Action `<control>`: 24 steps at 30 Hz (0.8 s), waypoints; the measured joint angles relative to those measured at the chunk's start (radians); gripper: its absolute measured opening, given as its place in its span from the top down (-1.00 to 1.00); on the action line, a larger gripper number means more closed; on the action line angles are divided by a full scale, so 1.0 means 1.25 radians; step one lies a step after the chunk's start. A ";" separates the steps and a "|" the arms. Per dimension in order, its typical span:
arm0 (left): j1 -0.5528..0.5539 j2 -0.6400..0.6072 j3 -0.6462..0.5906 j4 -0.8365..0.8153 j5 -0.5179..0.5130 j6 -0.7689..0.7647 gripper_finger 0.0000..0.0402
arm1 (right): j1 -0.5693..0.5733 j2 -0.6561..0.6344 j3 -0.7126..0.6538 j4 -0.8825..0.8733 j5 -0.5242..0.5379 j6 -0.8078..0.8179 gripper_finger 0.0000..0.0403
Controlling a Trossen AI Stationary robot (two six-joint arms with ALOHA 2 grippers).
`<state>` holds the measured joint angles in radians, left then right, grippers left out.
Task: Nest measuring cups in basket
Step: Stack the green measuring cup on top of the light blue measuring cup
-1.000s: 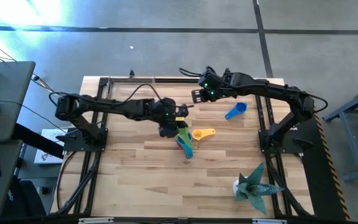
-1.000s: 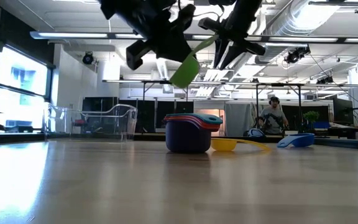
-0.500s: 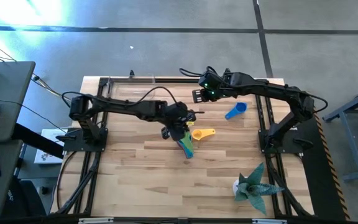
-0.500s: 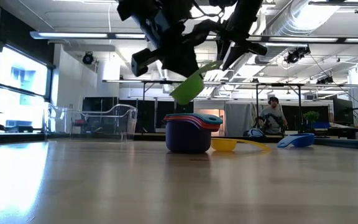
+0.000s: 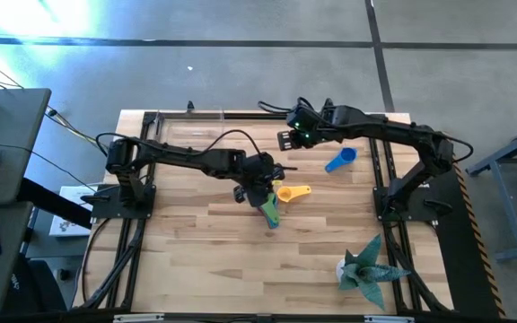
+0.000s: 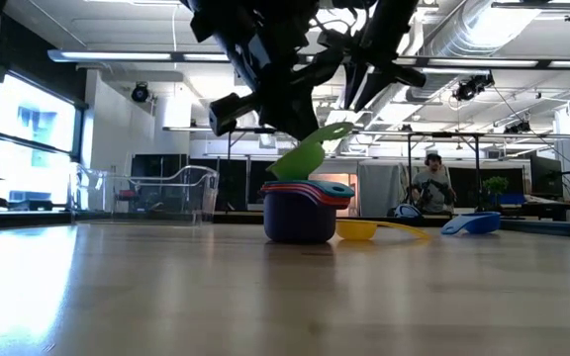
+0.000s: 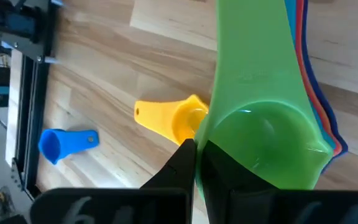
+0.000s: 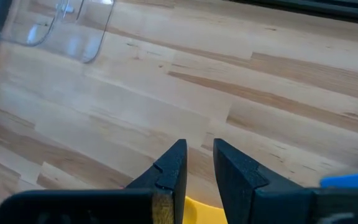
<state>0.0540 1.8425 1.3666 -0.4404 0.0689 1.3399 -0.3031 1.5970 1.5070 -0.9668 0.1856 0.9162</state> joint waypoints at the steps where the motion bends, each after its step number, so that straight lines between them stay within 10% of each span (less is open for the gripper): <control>1: 0.000 0.000 0.000 -0.003 0.000 0.000 0.98 | 0.004 0.000 0.000 -0.003 0.000 0.000 0.65; 24: -0.003 0.015 -0.002 -0.009 -0.044 0.020 0.97 | 0.025 0.000 0.000 -0.019 0.002 -0.006 0.65</control>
<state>0.0505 1.8618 1.3647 -0.4511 0.0135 1.3651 -0.2718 1.5970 1.5066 -0.9905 0.1886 0.9086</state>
